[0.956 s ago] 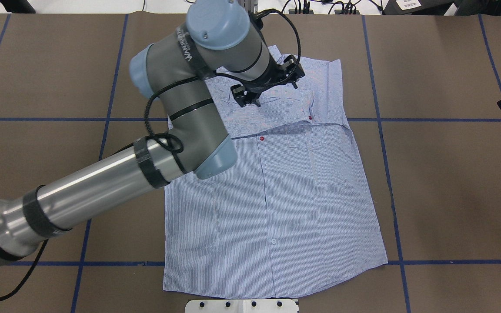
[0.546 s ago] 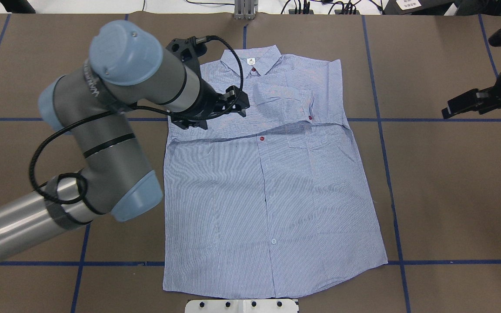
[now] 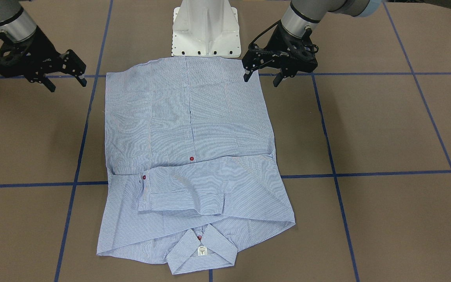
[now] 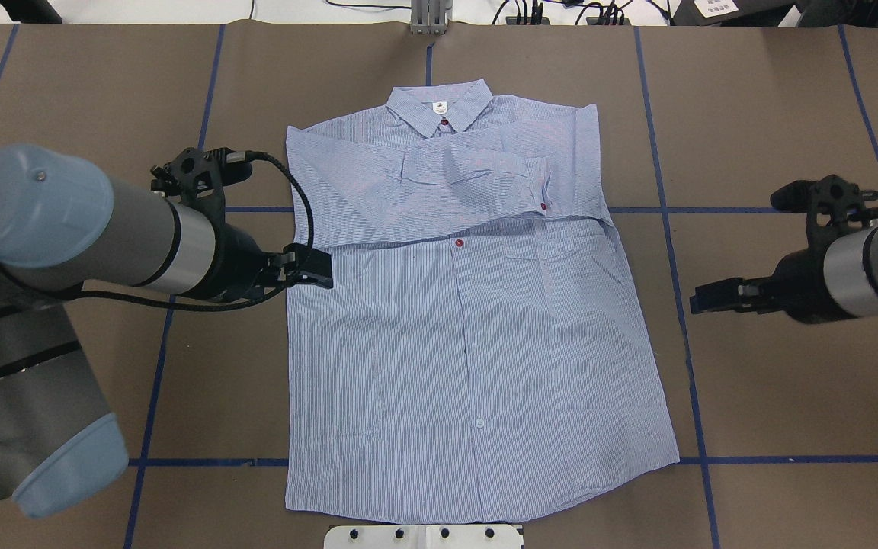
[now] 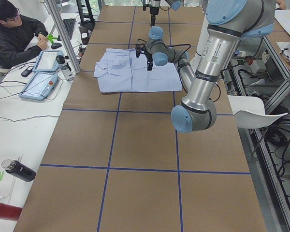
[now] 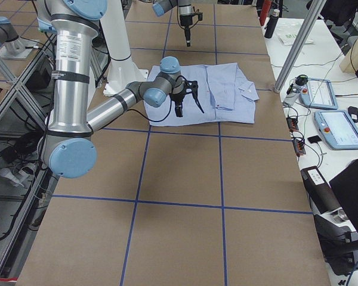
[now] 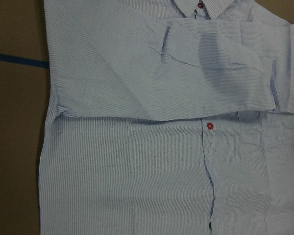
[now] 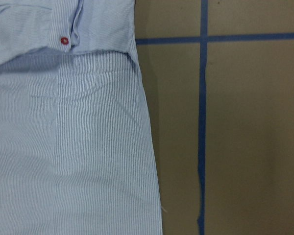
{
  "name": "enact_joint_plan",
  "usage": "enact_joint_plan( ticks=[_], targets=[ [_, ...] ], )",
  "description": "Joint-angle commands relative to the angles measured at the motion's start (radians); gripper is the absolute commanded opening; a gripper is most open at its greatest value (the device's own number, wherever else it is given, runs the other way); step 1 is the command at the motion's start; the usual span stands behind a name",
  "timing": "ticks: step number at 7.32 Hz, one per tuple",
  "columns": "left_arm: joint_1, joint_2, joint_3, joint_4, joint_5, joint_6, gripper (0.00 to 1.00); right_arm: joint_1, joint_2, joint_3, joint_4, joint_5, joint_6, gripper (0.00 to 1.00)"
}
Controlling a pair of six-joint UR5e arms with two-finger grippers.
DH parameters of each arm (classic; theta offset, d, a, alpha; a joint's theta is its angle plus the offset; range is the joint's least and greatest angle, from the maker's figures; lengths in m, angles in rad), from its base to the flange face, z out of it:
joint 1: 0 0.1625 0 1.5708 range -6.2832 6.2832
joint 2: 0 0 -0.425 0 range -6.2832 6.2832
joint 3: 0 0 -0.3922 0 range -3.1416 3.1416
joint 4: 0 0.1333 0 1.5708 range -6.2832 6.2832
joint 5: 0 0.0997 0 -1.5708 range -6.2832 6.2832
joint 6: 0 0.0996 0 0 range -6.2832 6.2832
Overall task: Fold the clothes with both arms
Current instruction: 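Move the left gripper back toward the hem while the right gripper approaches the hem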
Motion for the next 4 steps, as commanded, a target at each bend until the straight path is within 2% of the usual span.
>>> enact_joint_plan(
  ticks=[1,2,3,4],
  targets=[
    [0.116,0.131,-0.052,-0.042,0.102,-0.011,1.00,-0.277,-0.030,0.031,0.002,-0.276,0.220,1.00],
    [0.161,0.185,-0.052,-0.090,0.134,-0.049,1.00,-0.352,-0.030,0.029,0.004,-0.353,0.278,1.00],
    [0.220,0.234,-0.043,-0.168,0.177,-0.129,1.00,-0.379,-0.030,0.029,0.004,-0.386,0.293,1.00],
    [0.269,0.248,-0.034,-0.190,0.217,-0.207,1.00,-0.381,-0.029,0.029,0.004,-0.386,0.294,1.00]
  ],
)
